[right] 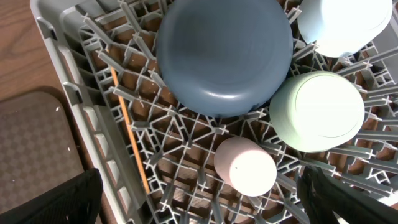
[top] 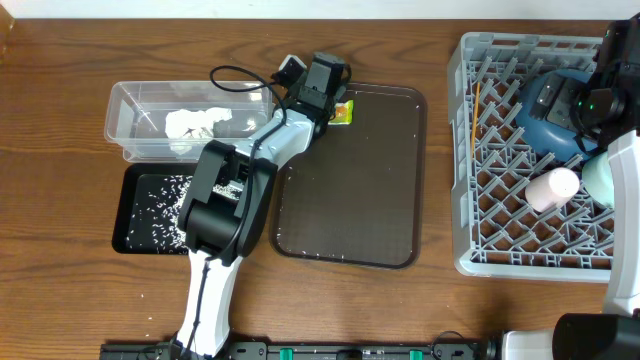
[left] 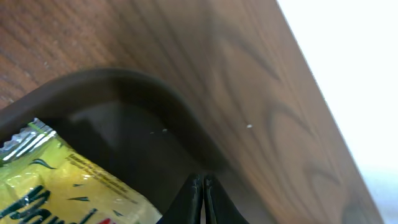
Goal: Sort waste into correct bins and load items into the dishwasher rack
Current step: 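Close the left gripper on the Pandan wrapper and lift it, then carry the wrapper left and drop it into the clear container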
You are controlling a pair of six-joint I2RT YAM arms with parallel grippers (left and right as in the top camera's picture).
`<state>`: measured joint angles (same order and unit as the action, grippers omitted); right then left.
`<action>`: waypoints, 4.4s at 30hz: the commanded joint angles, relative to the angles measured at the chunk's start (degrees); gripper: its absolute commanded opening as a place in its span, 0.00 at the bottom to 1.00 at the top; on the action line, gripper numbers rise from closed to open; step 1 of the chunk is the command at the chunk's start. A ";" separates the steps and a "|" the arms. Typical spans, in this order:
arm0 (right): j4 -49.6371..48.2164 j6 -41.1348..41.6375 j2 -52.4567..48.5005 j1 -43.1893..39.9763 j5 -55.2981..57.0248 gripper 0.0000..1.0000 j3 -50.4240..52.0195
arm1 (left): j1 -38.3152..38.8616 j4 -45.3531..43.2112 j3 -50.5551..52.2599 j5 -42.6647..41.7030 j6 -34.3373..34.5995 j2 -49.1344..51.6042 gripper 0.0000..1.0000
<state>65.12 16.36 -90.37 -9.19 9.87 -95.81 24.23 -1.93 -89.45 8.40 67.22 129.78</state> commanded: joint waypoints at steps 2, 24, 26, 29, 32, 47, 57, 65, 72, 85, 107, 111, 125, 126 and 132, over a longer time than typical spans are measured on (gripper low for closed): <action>0.04 0.79 -0.07 -0.26 0.17 0.99 -0.02 | 0.24 0.39 -0.13 1.29 -0.74 2.38 0.06; 0.04 0.79 -0.07 -0.26 0.17 0.99 -0.02 | 0.35 27.89 -0.13 -11.45 -5.29 -5.92 0.06; 0.04 0.79 -0.07 -0.26 0.17 0.99 -0.02 | 0.35 33.18 -0.13 -11.47 -5.29 -8.02 0.06; 0.09 0.79 -0.07 -0.26 0.17 0.99 -0.02 | 0.66 40.06 -0.13 -12.07 -6.58 -11.13 0.06; 0.07 0.79 -0.07 -0.26 0.17 0.99 -0.02 | 1.40 43.85 -0.13 -12.09 -10.73 -14.58 0.06; 0.07 0.79 -0.07 -0.26 0.17 0.99 -0.02 | 2.27 36.20 -0.13 -15.41 -39.52 -21.31 0.76; 0.07 0.79 -0.07 -0.26 0.17 0.99 -0.02 | 2.49 30.36 -0.13 -15.50 -60.78 -14.71 0.84; 0.07 0.79 -0.07 -0.26 0.17 0.99 -0.02 | 2.49 28.48 -0.13 -15.30 -62.73 -8.37 0.85; 0.07 0.79 -0.07 -0.26 0.17 0.99 -0.02 | 2.54 28.37 -0.13 -15.30 -62.69 -5.31 0.85; 0.07 0.79 -0.07 -0.26 0.17 0.99 -0.02 | 3.15 30.36 0.22 -15.74 -62.25 -3.74 0.84; 0.07 0.79 -0.07 -0.26 0.17 0.99 -0.02 | 2.84 31.39 -0.35 -14.21 -62.23 -14.67 0.06; 0.07 0.79 -0.07 -0.26 0.17 0.99 -0.02 | 1.42 31.87 -0.35 -6.14 -59.19 -22.05 0.06; 0.07 0.79 -0.07 -0.26 0.17 0.99 -0.02 | -17.57 46.58 -0.07 4.28 -14.23 -29.99 0.06; 0.07 0.79 -0.07 -0.26 0.17 0.99 -0.02 | -18.64 47.41 0.07 4.31 -11.43 -29.77 0.06; 0.07 0.79 -0.07 -0.26 0.17 0.99 -0.02 | -23.08 49.66 0.37 4.26 -2.38 -29.00 0.07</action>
<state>65.14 16.36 -90.37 -9.19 9.87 -95.81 2.09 47.27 -89.47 11.60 55.96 99.90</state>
